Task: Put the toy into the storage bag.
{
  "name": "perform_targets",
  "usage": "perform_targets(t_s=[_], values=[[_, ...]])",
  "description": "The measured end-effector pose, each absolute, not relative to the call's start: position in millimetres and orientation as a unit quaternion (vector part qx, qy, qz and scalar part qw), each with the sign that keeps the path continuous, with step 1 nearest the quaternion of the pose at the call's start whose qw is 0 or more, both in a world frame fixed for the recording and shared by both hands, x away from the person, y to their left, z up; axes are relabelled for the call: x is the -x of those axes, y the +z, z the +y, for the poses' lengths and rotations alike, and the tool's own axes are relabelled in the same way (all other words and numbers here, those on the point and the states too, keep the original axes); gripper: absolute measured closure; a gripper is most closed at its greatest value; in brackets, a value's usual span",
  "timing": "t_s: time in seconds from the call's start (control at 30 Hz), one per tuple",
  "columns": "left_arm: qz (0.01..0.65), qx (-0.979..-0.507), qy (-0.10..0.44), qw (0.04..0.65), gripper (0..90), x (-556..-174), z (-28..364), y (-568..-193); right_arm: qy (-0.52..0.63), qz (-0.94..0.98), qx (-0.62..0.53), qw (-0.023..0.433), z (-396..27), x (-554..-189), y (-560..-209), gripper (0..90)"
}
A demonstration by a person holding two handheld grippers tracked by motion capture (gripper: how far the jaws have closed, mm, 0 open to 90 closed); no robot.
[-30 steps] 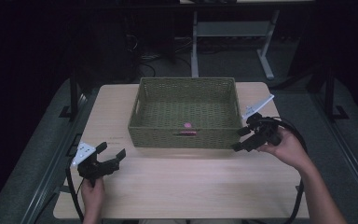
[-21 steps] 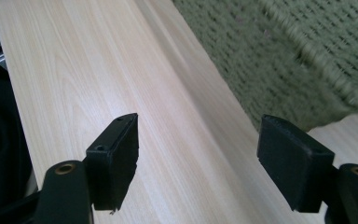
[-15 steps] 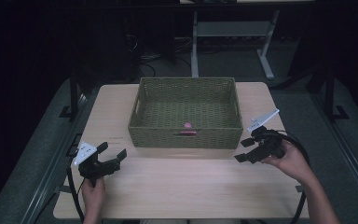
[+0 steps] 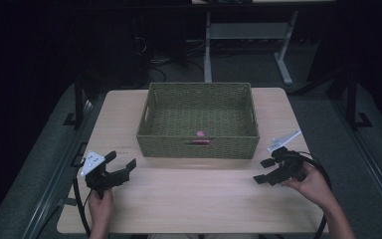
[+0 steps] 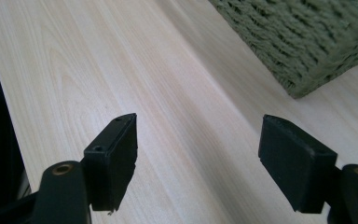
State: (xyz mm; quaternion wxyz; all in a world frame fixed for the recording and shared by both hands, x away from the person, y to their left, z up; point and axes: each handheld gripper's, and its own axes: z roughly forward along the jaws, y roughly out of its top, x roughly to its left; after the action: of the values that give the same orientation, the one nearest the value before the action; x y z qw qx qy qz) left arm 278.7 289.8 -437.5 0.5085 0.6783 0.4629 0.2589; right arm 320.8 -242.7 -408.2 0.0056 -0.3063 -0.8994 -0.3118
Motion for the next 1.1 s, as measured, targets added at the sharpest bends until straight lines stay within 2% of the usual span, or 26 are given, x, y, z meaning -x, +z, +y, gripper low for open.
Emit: perform_targets(t_s=[1.1], values=[[0.458, -0.684, 0.258, 0.506, 13.7, -279, 283, -437, -0.336, -0.874, 0.35, -0.01, -269, -265, -448, 26.3]])
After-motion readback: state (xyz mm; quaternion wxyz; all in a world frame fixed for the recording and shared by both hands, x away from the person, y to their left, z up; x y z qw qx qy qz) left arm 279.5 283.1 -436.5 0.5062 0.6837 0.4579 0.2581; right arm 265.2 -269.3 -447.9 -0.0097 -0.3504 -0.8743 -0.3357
